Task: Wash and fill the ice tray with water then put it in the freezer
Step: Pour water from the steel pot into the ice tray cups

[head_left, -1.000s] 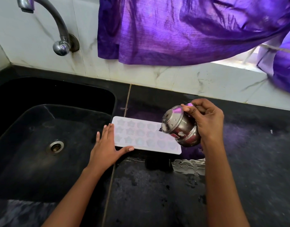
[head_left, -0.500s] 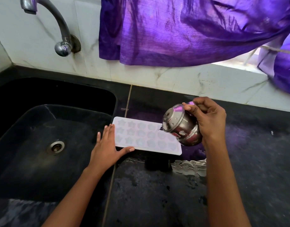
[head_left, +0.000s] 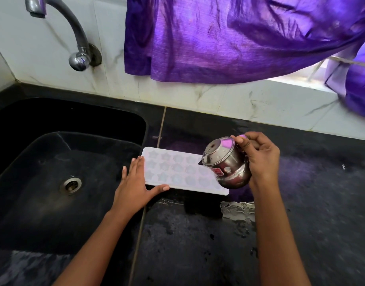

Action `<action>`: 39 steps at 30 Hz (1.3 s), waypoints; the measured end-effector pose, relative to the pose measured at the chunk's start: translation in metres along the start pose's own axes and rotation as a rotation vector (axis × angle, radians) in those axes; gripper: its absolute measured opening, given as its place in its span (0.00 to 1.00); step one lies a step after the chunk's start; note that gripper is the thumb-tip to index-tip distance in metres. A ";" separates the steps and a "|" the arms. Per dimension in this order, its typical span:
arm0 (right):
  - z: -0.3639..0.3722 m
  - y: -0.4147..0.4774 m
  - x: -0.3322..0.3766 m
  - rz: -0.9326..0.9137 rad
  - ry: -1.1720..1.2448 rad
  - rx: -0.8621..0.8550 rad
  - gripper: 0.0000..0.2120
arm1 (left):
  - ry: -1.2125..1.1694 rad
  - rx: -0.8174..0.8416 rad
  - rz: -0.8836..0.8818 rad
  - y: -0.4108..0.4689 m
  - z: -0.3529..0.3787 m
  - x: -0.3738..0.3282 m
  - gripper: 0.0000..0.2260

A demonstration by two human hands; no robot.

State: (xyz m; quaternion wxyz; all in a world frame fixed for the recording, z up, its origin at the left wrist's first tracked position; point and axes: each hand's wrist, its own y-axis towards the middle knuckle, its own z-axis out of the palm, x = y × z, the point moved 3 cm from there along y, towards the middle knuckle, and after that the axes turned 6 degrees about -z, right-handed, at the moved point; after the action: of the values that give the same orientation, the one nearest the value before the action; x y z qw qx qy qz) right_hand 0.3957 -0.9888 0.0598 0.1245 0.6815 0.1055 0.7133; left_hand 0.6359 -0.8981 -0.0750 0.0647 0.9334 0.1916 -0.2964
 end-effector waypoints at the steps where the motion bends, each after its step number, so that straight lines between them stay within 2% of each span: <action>1: 0.000 0.000 -0.002 0.015 0.019 -0.008 0.08 | -0.001 0.001 0.000 0.000 0.000 0.000 0.55; 8: 0.012 -0.002 -0.006 0.027 0.058 0.027 0.08 | -0.003 0.006 0.001 -0.002 -0.001 -0.002 0.54; 12: 0.025 -0.004 -0.003 -0.014 0.009 0.113 0.09 | -0.009 0.009 0.001 -0.003 -0.003 -0.004 0.53; 21: 0.038 -0.003 0.005 -0.089 -0.080 0.192 0.09 | -0.010 0.013 -0.001 -0.003 -0.003 -0.003 0.52; 39: 0.041 0.006 0.020 -0.181 -0.191 0.222 0.09 | -0.009 0.005 0.000 -0.004 -0.004 -0.005 0.50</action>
State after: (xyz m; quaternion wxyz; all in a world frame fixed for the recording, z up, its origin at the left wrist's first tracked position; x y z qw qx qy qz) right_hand 0.4352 -0.9886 0.0825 0.1219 0.7434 0.2323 0.6153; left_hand 0.6329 -0.8948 -0.0690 0.0632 0.9321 0.1908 -0.3013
